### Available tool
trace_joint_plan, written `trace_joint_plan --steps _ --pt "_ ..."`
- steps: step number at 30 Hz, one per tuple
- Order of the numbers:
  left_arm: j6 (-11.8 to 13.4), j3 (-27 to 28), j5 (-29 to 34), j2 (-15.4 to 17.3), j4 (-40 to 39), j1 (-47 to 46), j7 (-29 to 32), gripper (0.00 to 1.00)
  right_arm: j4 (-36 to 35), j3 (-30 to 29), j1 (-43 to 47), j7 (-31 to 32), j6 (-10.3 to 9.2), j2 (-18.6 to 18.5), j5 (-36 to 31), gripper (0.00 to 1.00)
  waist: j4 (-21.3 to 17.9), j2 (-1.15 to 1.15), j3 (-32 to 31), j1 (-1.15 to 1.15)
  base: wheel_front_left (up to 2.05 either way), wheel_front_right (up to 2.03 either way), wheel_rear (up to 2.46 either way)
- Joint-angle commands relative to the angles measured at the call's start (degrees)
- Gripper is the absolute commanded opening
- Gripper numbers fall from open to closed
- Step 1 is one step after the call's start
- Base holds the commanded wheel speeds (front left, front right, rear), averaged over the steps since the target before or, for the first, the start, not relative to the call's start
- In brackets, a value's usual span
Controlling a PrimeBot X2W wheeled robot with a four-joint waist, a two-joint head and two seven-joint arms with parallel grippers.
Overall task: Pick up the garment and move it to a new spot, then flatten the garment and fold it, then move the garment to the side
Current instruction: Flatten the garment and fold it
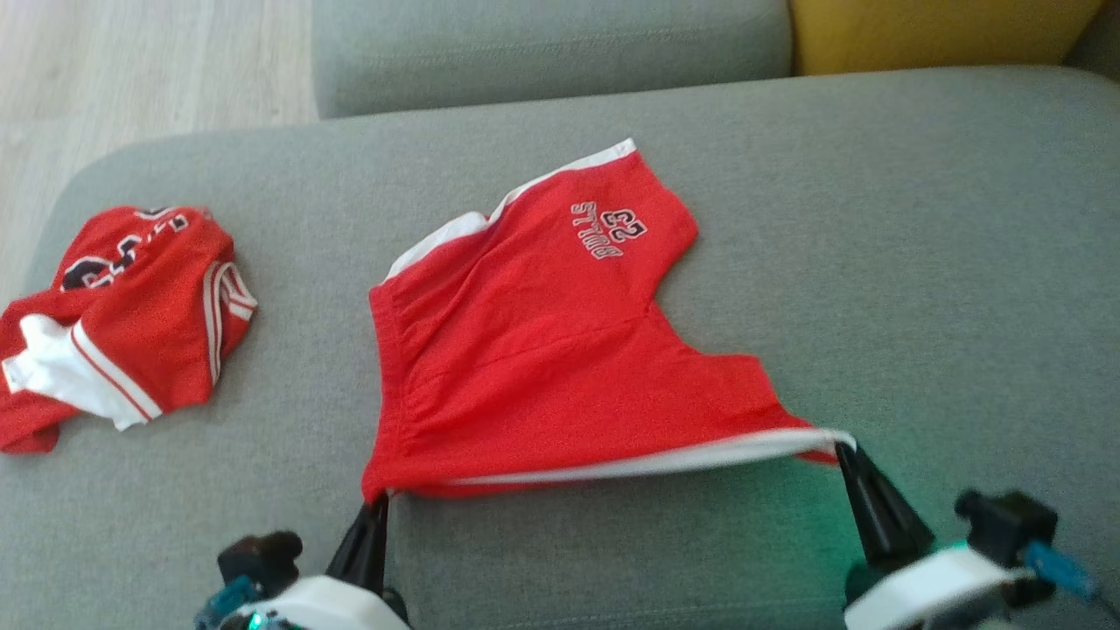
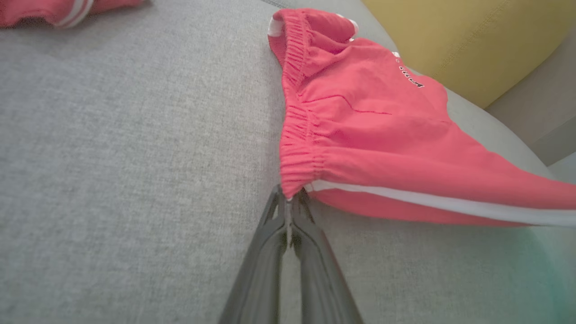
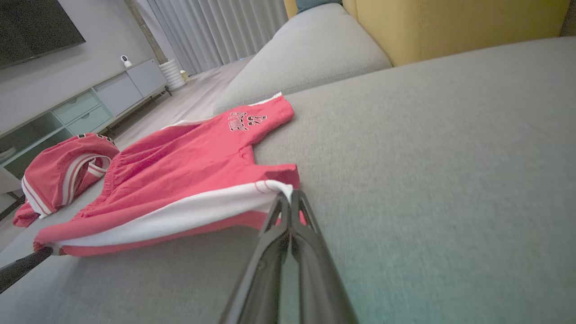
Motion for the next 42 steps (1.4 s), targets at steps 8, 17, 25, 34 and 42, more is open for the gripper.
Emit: trace_joint_plan --steps 8,17,25,34,42 --pt "0.1 0.6 -0.5 0.9 -5.3 -11.0 -0.3 0.00 1.1 -0.4 -17.3 -0.3 -0.05 -0.1 -2.9 0.00 3.5 0.00 6.0 0.01 0.00 0.00 0.00" --pt "1.9 -0.1 -1.5 0.9 -4.9 -25.0 -0.3 0.00 13.4 0.9 -40.1 -0.8 -0.05 0.4 -5.6 0.00 7.0 0.00 14.0 0.01 0.00 0.00 0.00" --pt "2.9 -2.1 -3.2 0.9 -2.9 -34.7 -0.3 0.00 28.7 1.4 -56.0 -2.4 -0.05 1.0 -9.5 0.00 9.7 0.00 20.1 0.01 0.00 0.00 0.00" --pt "5.0 -6.1 -6.1 0.9 0.2 -42.4 -0.3 0.00 42.2 0.7 -66.9 -4.6 -0.05 1.9 -14.0 0.00 11.3 0.00 24.8 0.01 0.00 0.00 0.00" --pt "6.2 -9.1 -7.7 0.9 3.0 -44.2 -0.3 1.00 49.3 -0.9 -70.3 -5.5 -0.05 4.4 -15.6 1.00 11.1 0.00 25.7 0.01 0.00 0.00 0.00"
